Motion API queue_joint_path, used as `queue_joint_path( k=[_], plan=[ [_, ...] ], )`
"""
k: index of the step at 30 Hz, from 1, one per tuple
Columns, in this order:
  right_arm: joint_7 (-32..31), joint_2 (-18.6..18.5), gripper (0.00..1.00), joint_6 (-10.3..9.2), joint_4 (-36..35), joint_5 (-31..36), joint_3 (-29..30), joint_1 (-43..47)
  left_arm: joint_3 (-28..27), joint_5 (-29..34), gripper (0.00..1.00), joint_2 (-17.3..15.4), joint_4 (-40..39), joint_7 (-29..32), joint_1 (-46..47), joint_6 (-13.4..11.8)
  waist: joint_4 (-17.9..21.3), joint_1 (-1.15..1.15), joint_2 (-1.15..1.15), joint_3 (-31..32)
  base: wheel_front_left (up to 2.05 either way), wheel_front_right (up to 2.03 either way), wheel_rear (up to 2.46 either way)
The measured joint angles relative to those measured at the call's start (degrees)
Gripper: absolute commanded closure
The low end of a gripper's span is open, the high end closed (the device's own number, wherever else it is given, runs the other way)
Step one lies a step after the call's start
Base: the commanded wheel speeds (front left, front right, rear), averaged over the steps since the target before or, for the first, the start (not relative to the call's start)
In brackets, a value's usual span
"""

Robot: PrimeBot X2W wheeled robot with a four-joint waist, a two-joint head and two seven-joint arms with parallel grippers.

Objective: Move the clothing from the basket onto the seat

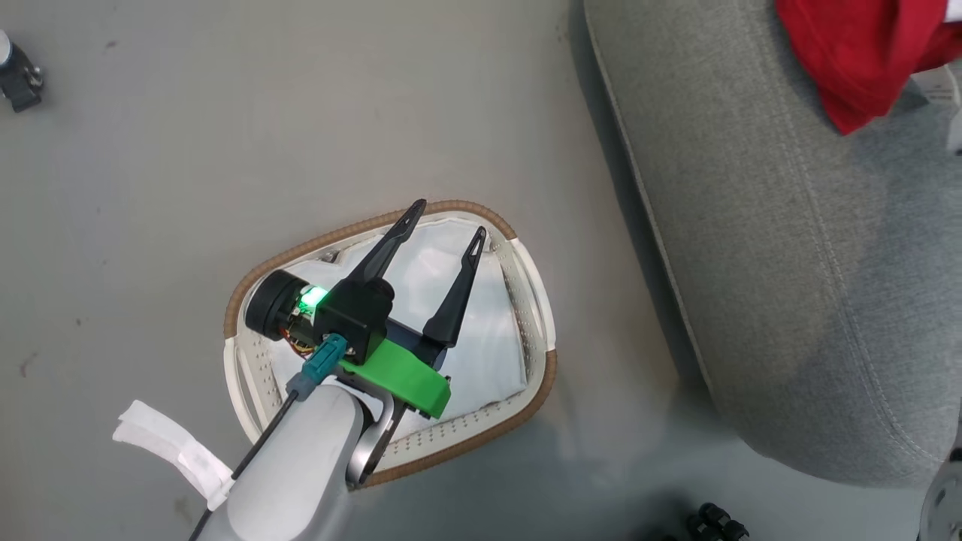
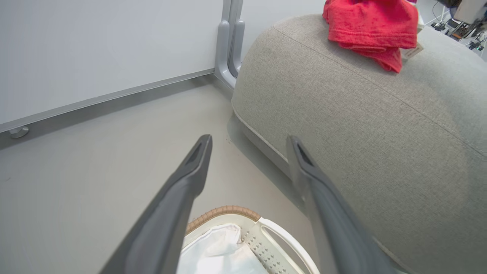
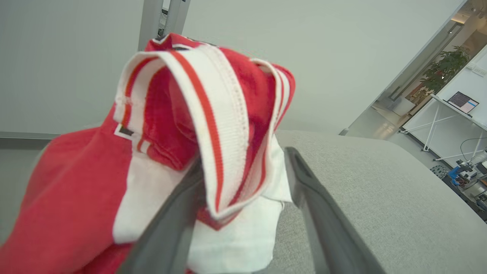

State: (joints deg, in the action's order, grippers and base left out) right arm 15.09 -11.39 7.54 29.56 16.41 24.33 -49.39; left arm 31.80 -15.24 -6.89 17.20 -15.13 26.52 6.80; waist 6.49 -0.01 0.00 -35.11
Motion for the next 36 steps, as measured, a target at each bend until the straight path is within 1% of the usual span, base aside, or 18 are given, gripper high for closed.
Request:
queue_joint_path(
  k=[5,10,18,22,28,31,34,36],
  plan=[
    [0.00,1.12,0.00,-0.01,-2.70,-2.01,-3.02,6.84,-0.62,-0.88,0.00,0.04,0.07,0.00,-0.44,-0.02,1.09,0.00,0.00,2.23,0.00,0.00,0.00],
    [0.00,2.59,0.00,-0.01,-4.91,-4.58,-6.82,11.12,-2.70,-2.38,0.00,0.46,-0.31,0.00,-1.62,-0.53,2.09,0.00,0.00,5.00,0.00,0.00,0.00],
    [0.00,2.86,0.00,-0.01,-8.01,-7.57,-11.55,12.45,-8.38,-4.80,0.00,2.07,-2.12,0.00,-3.87,-1.60,2.33,0.01,0.00,10.15,0.00,0.00,0.00],
    [0.00,2.63,0.00,-0.01,-8.67,-8.42,-14.37,12.39,-12.34,-5.55,0.00,2.74,-2.96,0.00,-5.43,-2.05,1.44,0.01,0.00,13.15,0.00,0.00,0.00],
    [-0.01,3.58,0.00,-0.01,-9.15,-9.98,-17.82,12.26,-18.59,-5.63,0.00,3.45,-3.26,-0.02,-8.83,-3.14,-0.89,0.01,0.00,17.10,0.00,0.00,0.00],
    [-0.01,4.90,0.00,-0.01,-9.48,-10.83,-19.29,12.68,-21.49,-4.72,0.00,3.55,-2.99,-0.03,-10.59,-3.76,-2.47,0.01,0.00,18.78,0.00,0.00,0.00],
    [0.00,6.48,0.00,-0.01,-9.88,-11.43,-19.93,14.71,-24.73,-4.72,0.00,3.66,-2.85,-0.04,-13.05,-3.76,-3.98,0.01,0.00,20.51,0.00,0.00,0.00],
    [0.00,7.40,0.00,-0.01,-10.21,-12.02,-20.06,16.56,-26.49,-3.68,0.00,3.71,-2.81,-0.03,-14.82,-3.76,-5.01,0.01,0.00,21.74,0.00,0.00,0.00]
  ],
)
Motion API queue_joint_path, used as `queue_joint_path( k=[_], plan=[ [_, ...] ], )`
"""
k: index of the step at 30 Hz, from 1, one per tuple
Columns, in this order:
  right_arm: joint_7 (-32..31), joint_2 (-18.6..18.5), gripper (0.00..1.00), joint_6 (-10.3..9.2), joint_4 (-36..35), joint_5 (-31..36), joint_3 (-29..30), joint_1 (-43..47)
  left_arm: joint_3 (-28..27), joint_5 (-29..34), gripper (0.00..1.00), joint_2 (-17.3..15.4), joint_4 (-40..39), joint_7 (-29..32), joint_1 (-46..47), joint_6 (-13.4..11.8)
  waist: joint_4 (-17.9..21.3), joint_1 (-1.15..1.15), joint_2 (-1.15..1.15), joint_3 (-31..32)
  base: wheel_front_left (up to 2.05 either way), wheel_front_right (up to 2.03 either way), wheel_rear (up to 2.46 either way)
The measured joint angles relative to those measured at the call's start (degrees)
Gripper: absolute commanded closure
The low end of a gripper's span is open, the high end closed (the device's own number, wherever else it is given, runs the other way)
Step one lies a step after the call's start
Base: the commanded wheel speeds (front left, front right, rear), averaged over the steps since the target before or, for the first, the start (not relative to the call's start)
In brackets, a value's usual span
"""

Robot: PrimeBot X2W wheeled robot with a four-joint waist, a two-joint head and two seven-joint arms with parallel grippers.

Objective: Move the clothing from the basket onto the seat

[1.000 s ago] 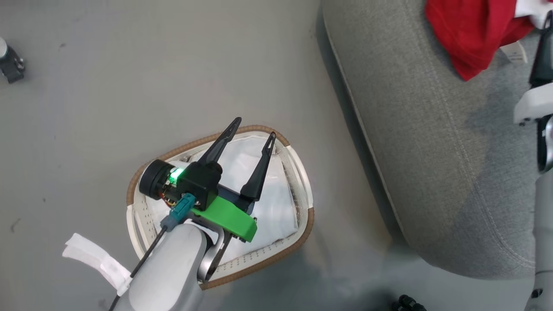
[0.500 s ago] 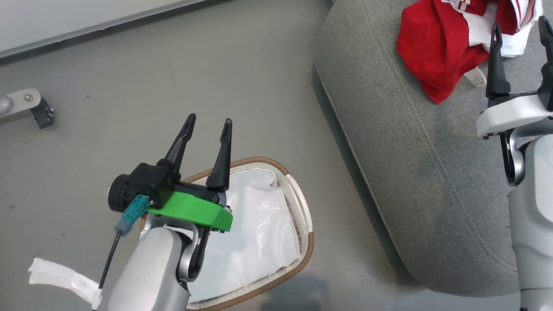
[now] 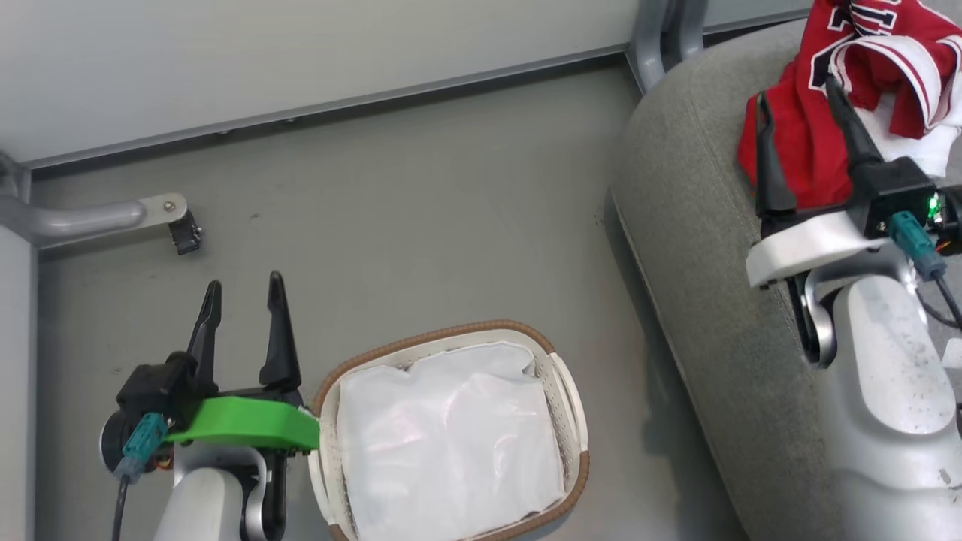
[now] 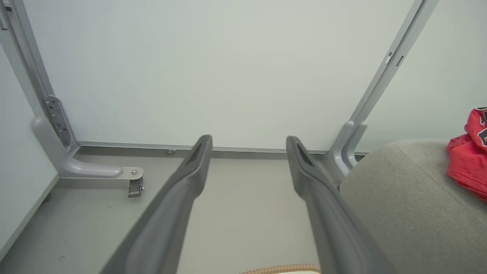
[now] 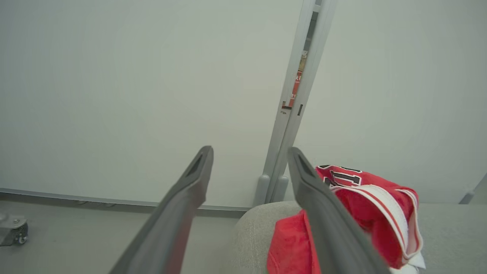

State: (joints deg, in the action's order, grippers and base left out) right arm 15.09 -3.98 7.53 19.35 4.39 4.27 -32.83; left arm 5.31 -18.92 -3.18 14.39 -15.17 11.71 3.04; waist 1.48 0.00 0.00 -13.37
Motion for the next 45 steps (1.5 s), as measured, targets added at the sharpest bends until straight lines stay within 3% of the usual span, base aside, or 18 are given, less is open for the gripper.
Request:
queue_joint_path(
  k=[9,16,21,45],
  plan=[
    [-0.01,1.25,0.00,0.00,-2.54,-5.91,-4.89,10.63,-5.56,0.93,0.00,0.19,-0.57,0.00,-7.88,0.53,-3.64,0.00,0.00,4.63,0.00,0.00,0.00],
    [0.00,1.20,0.00,0.00,-5.43,-11.71,-7.98,20.74,-4.94,1.08,0.00,0.26,-1.11,0.00,-12.55,0.70,-4.63,0.00,0.00,8.39,0.00,0.00,0.00],
    [0.00,1.22,0.00,0.00,-6.39,-12.25,-9.26,25.20,-4.15,1.07,0.00,0.27,-1.60,0.00,-14.57,0.49,-4.62,0.00,0.00,10.49,0.00,0.00,0.00],
    [0.00,1.21,0.00,0.00,-6.89,-13.47,-10.45,28.31,-2.44,1.12,0.00,0.30,-1.13,0.00,-16.10,-0.38,-4.01,0.00,0.00,12.60,0.00,0.00,0.00]
  ],
)
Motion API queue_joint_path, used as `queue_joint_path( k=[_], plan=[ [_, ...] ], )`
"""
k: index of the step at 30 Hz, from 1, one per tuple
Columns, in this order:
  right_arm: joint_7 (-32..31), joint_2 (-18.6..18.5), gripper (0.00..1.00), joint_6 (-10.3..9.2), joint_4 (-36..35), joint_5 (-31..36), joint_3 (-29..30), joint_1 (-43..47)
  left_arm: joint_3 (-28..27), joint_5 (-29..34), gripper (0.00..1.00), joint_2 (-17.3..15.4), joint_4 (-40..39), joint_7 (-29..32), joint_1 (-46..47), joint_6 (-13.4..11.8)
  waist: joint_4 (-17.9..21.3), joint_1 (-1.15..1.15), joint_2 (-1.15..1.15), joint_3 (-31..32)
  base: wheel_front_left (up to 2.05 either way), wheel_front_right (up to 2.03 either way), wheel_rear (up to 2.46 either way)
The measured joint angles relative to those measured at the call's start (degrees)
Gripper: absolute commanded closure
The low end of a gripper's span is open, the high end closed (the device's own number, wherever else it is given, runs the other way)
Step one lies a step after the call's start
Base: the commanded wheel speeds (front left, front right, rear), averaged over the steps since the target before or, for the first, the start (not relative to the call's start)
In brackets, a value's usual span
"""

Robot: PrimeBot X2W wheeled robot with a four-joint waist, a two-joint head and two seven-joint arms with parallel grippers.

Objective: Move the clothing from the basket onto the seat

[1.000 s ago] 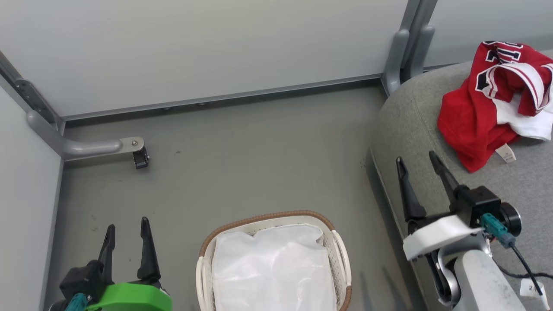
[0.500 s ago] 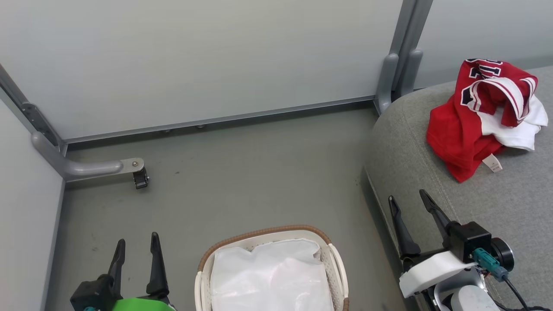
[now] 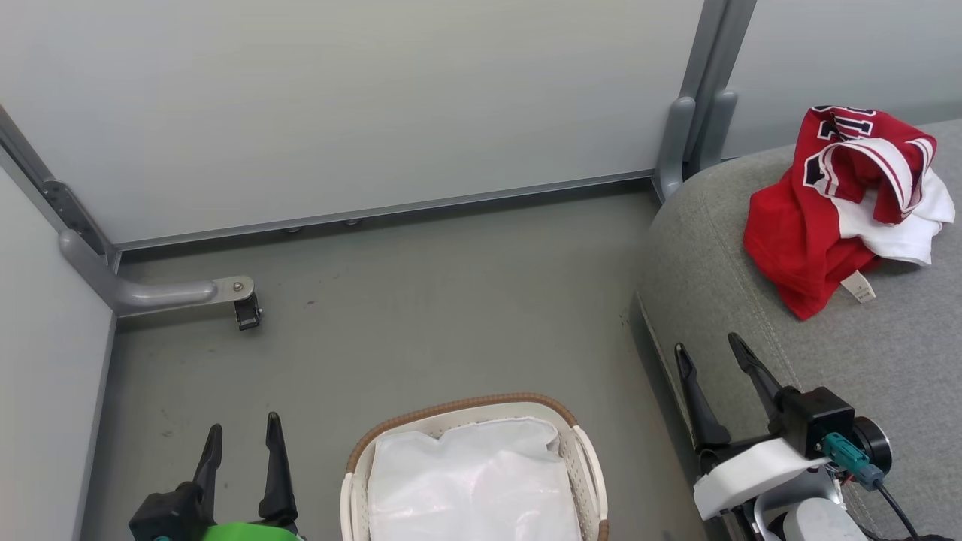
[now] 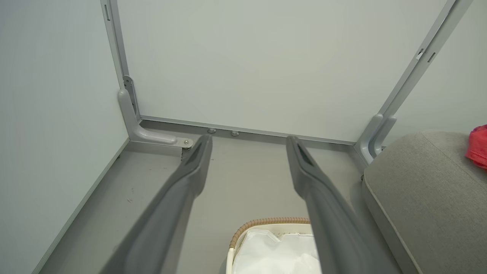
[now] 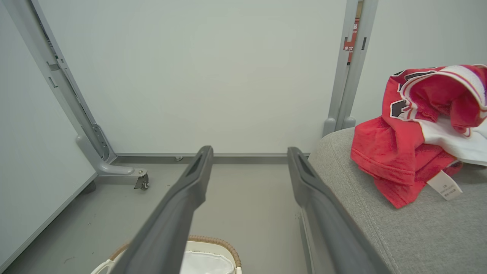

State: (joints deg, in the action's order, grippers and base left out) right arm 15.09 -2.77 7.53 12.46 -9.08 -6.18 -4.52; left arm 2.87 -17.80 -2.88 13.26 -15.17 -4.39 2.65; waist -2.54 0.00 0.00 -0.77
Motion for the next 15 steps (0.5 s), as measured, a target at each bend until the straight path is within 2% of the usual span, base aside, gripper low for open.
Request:
queue_joint_path(
  k=[4,5,9,15],
  plan=[
    [0.00,0.00,0.00,0.00,0.00,-0.02,-0.11,0.00,0.08,-0.91,0.00,0.01,0.27,0.00,0.00,0.31,-0.01,0.00,0.00,0.05,0.00,0.00,0.00],
    [0.00,0.03,1.00,0.00,0.11,-0.01,-0.11,0.04,0.07,-0.89,1.00,0.02,0.36,-0.01,-0.01,0.31,0.00,0.00,0.00,0.05,0.00,0.00,0.00],
    [-0.03,0.23,1.00,0.00,1.91,-0.12,-0.20,1.16,0.23,-0.94,1.00,0.16,2.33,0.08,-0.04,0.32,0.01,0.00,0.00,0.06,0.00,0.00,0.00],
    [-1.33,0.15,1.00,0.00,2.08,-6.78,0.18,1.59,-0.45,-6.59,1.00,0.20,2.60,1.94,0.01,0.41,0.12,0.00,0.00,0.08,0.00,0.00,0.00]
  ],
)
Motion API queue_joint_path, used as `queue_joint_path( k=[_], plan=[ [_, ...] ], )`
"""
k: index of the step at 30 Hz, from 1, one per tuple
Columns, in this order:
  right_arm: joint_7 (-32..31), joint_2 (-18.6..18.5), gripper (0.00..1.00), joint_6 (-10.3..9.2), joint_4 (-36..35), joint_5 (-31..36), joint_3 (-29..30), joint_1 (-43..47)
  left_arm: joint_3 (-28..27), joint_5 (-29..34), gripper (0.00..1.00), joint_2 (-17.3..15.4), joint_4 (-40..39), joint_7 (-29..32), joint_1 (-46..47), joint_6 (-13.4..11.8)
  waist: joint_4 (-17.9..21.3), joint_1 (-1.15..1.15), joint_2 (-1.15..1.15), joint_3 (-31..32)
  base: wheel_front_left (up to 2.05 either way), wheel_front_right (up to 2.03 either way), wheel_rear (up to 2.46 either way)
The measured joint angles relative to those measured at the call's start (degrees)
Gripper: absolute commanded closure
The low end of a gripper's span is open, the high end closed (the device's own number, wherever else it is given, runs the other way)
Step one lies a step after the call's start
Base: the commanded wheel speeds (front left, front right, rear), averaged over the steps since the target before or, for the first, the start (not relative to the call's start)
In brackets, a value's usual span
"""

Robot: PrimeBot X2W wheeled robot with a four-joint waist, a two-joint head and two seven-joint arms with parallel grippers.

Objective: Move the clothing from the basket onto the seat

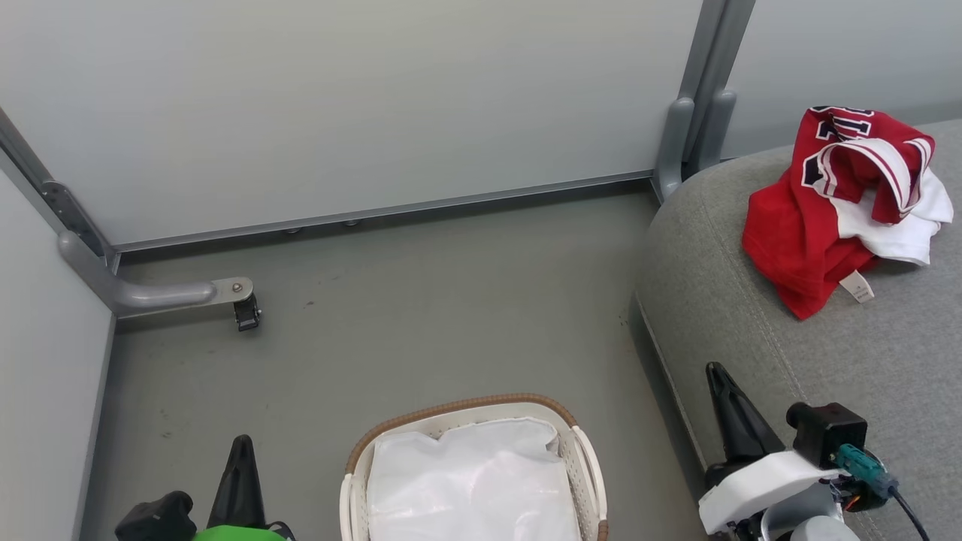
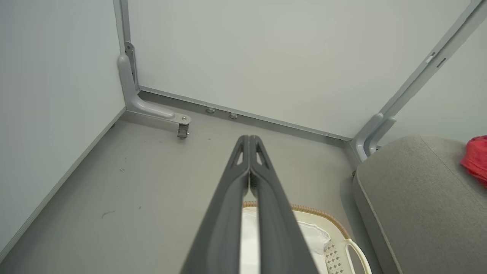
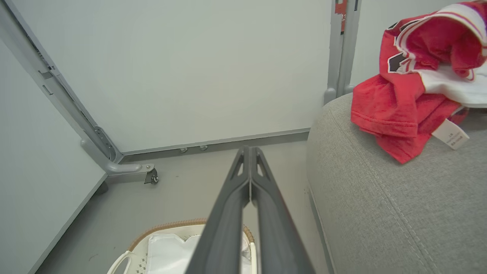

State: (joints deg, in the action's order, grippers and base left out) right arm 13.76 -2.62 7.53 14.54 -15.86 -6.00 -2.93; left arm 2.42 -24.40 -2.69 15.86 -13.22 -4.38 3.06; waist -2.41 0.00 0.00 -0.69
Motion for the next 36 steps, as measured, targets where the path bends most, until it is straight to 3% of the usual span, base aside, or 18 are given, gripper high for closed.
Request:
queue_joint_path(
  k=[14,36],
  plan=[
    [-4.19,-0.77,1.00,0.00,-0.02,-19.92,1.97,-0.19,-2.19,-16.67,1.00,0.01,-0.33,4.83,1.79,1.05,0.39,0.00,0.00,0.08,0.00,0.00,0.00],
    [-8.23,-1.26,1.00,0.00,-0.20,-37.71,4.17,-1.14,-4.19,-32.23,1.00,0.01,-0.71,9.24,4.25,1.99,0.83,0.00,0.00,0.17,0.00,0.00,0.00]
  ],
)
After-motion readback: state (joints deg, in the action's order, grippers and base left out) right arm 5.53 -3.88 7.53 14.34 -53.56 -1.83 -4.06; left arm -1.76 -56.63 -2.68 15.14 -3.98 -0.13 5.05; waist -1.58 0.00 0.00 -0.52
